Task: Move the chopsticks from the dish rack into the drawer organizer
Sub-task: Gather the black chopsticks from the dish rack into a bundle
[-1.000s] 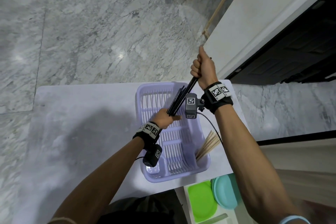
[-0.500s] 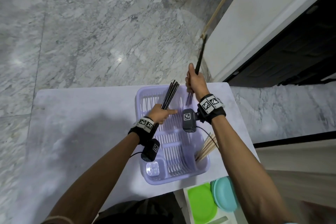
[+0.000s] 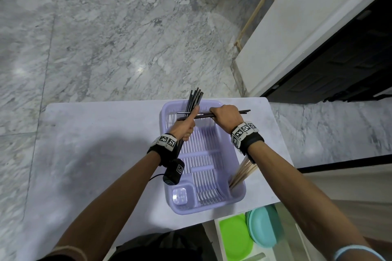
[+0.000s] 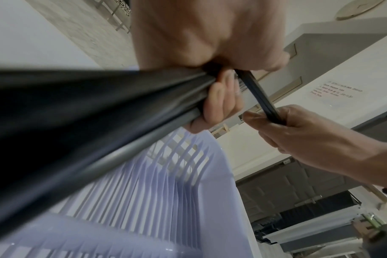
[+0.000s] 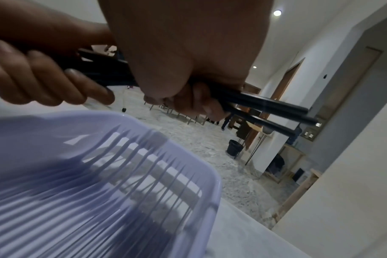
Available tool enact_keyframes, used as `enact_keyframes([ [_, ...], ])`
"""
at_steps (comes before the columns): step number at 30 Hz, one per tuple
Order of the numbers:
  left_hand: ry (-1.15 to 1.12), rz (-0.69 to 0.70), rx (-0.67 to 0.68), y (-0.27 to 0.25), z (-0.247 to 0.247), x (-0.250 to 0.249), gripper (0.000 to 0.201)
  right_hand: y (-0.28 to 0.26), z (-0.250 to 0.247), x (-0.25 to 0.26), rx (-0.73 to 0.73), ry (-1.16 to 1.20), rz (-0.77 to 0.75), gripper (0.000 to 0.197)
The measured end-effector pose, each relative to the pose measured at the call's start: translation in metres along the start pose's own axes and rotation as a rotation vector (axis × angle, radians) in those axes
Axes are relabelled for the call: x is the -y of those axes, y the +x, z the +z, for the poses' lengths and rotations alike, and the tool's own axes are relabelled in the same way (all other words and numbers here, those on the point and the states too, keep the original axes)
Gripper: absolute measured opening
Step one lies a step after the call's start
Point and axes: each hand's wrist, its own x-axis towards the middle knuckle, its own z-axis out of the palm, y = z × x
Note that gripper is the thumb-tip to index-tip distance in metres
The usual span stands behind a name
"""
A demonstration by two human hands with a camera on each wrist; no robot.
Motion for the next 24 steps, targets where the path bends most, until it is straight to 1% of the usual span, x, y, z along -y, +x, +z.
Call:
enact_keyframes([
  [3, -0.056, 0.023, -0.028, 0.001, -0.001, 0.005, 0.062, 0.001, 0.004, 0.003, -0.009, -0.016, -0.020, 0.022],
  [8, -0.216, 0.019, -0.033, 0.004, 0.001, 0.005, 0.047, 0.005, 0.010, 0.004, -0.001, -0.011, -0.027, 0.023],
  [12, -0.262, 0.038, -0.045, 0.004, 0.005, -0.001, 0.044, 0.006, 0.009, 0.004, -0.027, -0.031, 0.030, 0.022],
  [15, -0.263, 0.071, -0.065, 0.006, 0.007, -0.005, 0.044, 0.007, 0.010, 0.001, -0.049, -0.019, 0.091, 0.026],
  [16, -0.267, 0.082, -0.073, 0.007, 0.007, -0.005, 0.044, 0.007, 0.011, 0.000, -0.056, 0.023, 0.115, 0.031],
  [17, -0.270, 0.088, -0.084, 0.007, 0.007, -0.005, 0.044, 0.006, 0.013, -0.001, -0.070, 0.090, 0.143, 0.041],
  [20, -0.271, 0.091, -0.118, 0.009, 0.002, -0.005, 0.044, 0.002, 0.014, -0.001, -0.086, 0.359, 0.178, 0.089],
  [21, -0.270, 0.091, -0.122, 0.010, -0.001, -0.005, 0.044, 0.000, 0.014, 0.000, -0.097, 0.446, 0.187, 0.099],
  [22, -0.268, 0.089, -0.127, 0.011, -0.003, -0.004, 0.043, -0.003, 0.015, 0.002, -0.118, 0.544, 0.214, 0.104],
  [24, -0.271, 0.072, -0.139, 0.011, -0.006, -0.003, 0.044, -0.009, 0.017, 0.009, -0.209, 0.769, 0.333, 0.105],
])
